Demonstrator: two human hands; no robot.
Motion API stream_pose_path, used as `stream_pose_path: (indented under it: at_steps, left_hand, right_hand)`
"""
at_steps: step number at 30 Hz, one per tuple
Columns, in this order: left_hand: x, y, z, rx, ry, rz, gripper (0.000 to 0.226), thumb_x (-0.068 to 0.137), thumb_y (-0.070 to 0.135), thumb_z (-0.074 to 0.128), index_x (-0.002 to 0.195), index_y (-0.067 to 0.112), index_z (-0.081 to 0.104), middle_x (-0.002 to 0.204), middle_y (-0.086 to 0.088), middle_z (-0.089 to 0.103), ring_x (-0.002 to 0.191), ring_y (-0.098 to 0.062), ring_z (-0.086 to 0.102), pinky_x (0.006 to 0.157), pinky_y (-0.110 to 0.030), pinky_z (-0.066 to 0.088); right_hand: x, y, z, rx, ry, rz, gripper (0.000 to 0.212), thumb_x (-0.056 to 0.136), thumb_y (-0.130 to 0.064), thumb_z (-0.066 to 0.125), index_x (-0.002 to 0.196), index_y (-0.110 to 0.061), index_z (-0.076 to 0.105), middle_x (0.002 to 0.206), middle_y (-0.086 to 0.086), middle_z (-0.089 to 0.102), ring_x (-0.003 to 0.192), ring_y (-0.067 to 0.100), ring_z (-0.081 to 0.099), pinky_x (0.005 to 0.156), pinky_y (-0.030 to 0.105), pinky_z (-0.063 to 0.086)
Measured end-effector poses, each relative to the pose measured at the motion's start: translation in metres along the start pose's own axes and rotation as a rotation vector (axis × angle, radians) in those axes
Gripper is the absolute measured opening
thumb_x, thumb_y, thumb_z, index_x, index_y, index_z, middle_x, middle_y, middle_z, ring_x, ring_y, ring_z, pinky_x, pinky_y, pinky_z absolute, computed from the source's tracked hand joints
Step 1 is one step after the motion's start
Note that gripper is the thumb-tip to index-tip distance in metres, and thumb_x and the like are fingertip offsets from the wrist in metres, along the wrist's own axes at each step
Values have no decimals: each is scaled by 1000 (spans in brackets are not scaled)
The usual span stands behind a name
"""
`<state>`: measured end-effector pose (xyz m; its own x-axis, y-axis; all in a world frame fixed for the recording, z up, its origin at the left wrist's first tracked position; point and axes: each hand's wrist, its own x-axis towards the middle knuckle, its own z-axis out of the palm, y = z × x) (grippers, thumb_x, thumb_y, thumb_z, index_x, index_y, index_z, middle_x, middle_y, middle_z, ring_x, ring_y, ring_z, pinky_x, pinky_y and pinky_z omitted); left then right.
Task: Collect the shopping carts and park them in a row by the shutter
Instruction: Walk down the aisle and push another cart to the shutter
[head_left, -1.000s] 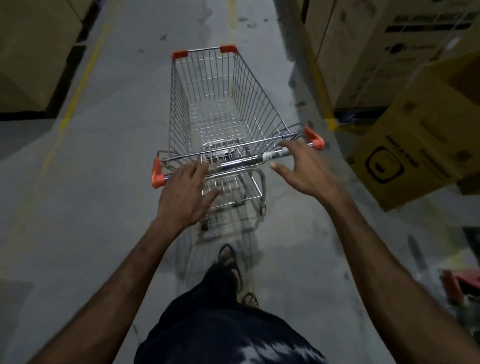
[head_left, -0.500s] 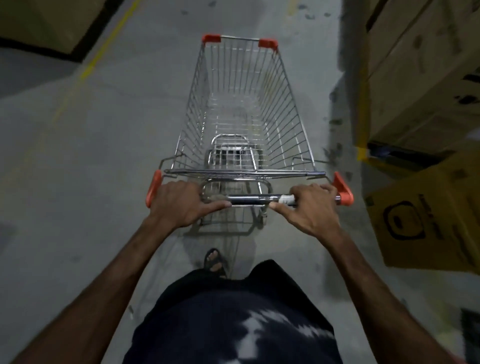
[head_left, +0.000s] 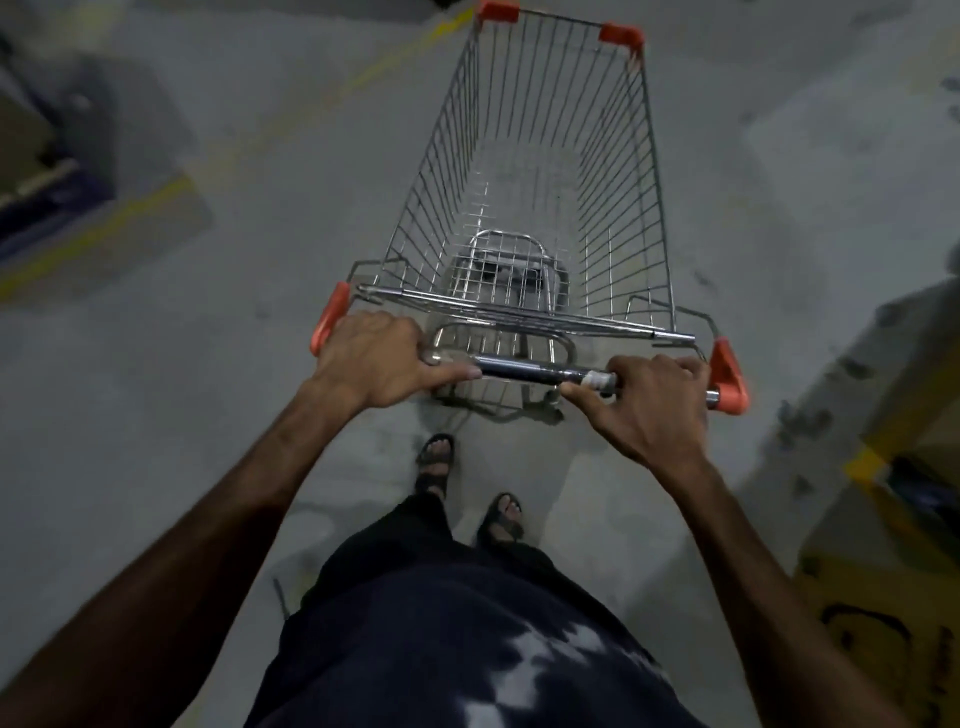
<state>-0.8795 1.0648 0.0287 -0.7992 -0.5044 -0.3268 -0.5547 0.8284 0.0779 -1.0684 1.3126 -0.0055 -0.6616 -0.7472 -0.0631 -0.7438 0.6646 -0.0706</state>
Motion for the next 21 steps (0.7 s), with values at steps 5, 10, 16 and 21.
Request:
stream_pose_path:
  at_steps: [5, 10, 16, 21]
  left_hand:
    - [-56, -23, 14, -47, 22, -214, 88, 81, 101, 34, 67, 21, 67, 66, 1, 66, 72, -19, 64, 115, -50, 35]
    - [-113, -55, 38, -87, 47, -446, 94, 75, 107, 26, 63, 22, 66, 70, 1, 68, 77, -20, 62, 121, -53, 22]
    - [-186, -120, 69, -165, 81, -653, 102, 71, 111, 14, 58, 22, 62, 66, 5, 66, 81, -24, 71, 126, -62, 9]
    - [-252, -197, 85, -217, 86, -823, 101, 69, 112, 15, 63, 24, 65, 69, 4, 63, 88, -26, 74, 127, -60, 10]
  right_hand:
    - [21, -32, 0, 48, 24, -224, 70, 83, -94, 32, 67, -30, 56, 61, -9, 51, 69, 21, 55, 90, 45, 38]
    - [43, -86, 4, 82, -30, -437, 71, 78, -97, 34, 69, -30, 57, 69, -4, 64, 83, 26, 63, 89, 45, 39]
    - [59, -193, 11, 35, -69, -703, 78, 74, -100, 30, 76, -29, 63, 75, -5, 68, 85, 24, 66, 85, 43, 37]
    - [56, -315, 17, 40, -102, -876, 72, 75, -98, 32, 69, -30, 54, 63, -11, 52, 77, 24, 63, 82, 42, 36]
